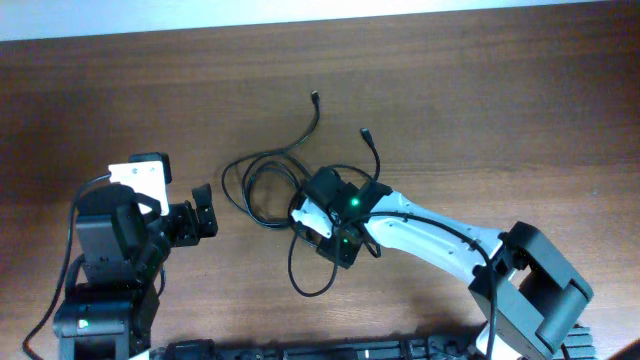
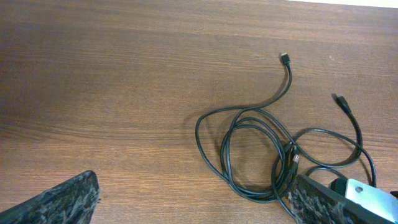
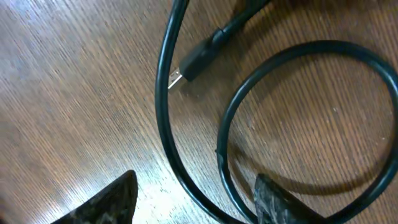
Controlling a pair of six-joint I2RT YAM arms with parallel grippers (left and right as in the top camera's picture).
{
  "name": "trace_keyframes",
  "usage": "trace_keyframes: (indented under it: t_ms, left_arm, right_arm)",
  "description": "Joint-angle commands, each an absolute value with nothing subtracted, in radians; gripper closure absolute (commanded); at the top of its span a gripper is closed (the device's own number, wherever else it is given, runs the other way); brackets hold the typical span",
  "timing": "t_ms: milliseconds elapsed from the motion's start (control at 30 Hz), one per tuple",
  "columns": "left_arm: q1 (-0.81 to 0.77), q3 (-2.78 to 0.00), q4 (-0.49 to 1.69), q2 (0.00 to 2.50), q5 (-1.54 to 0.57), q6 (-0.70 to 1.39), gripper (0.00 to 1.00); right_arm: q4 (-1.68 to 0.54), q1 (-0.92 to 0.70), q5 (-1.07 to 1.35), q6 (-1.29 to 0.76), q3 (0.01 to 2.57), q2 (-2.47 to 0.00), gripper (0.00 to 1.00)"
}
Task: Untangle cables
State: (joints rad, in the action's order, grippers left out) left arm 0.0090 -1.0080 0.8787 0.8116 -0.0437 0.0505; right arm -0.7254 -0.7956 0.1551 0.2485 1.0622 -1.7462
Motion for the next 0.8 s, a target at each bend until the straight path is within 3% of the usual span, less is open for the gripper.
trace_keyframes:
  t_ms: [0, 67, 200, 333, 467, 667, 767]
  left_arm:
    - [0.016, -1.016, 0.877, 0.81, -0.032, 0.06, 0.01]
    - [0.016, -1.016, 0.877, 0.81, -0.032, 0.06, 0.01]
    - [0.016, -1.016, 0.877, 0.81, -0.032, 0.06, 0.01]
    - [0.016, -1.016, 0.877, 0.81, -0.032, 0.06, 0.01]
    - [0.016, -1.016, 0.877, 0.81, -0.032, 0.06, 0.01]
    - [0.016, -1.016, 0.877, 0.81, -0.032, 0.06, 0.01]
    - [0.016, -1.016, 0.877, 0.81, -0.032, 0.06, 0.01]
  right_arm:
    - [-0.706, -0.799, 0.176, 0.298, 1.046, -1.761, 0.43]
    - [-0.665, -0.799, 0.176, 0.326, 1.007, -1.769, 0.49]
    - [-0.624, -0.798, 0.172, 0.324, 1.009, -1.773, 0.96]
    - [-0.861, -0.741, 0.157, 0.294, 1.375, -1.629, 0.96]
    - [-0.85, -0.587, 0.205, 0.218, 1.722, -1.523, 0.96]
    - [-0.761, -0.265, -0.057, -0.039, 1.743, -1.529, 0.96]
    - [-0.867, -0.154, -0.058, -0.191, 1.737, -1.547, 0.96]
